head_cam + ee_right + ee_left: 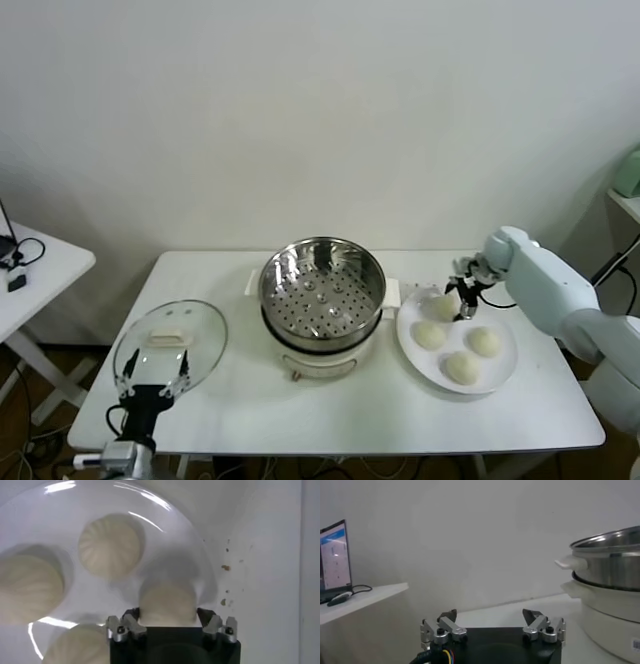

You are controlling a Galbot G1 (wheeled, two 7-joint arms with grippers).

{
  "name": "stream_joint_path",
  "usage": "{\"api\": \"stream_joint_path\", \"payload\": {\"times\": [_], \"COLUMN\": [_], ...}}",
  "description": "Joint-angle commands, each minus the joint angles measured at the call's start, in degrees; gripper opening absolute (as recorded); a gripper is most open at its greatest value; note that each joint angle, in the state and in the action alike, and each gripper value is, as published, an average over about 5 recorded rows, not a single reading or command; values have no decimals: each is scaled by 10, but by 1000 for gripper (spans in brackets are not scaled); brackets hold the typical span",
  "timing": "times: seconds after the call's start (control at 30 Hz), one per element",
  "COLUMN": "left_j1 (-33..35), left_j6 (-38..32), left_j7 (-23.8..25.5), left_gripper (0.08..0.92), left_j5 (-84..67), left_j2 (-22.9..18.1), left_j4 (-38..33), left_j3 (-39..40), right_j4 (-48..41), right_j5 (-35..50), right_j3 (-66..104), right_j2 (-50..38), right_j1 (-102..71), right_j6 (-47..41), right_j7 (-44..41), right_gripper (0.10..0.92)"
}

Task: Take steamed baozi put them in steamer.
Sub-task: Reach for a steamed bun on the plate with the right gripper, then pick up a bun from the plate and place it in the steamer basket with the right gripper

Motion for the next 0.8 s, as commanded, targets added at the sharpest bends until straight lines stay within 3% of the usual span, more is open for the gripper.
{"api": "stream_joint_path", "payload": {"times": [0.03,0.3,0.8], "left_j1": [2,5,6], "left_j6": [-1,-2,0], "left_j7": [0,0,-2], "left_gripper": [823,823,823], "left_j5": [0,-1,3], "left_j2": [0,0,1], "left_j4": [0,-1,0], "left_j3": [-1,-2,2], "right_j4": [-5,51,348], "right_j5": [-7,6,57], "right_j3": [8,-13,-218], "right_j2": [4,-24,-127], "right_j1": [-1,31,289], "right_j6": [2,8,87], "right_j7": [0,-5,-17], "right_gripper": [705,704,703]}}
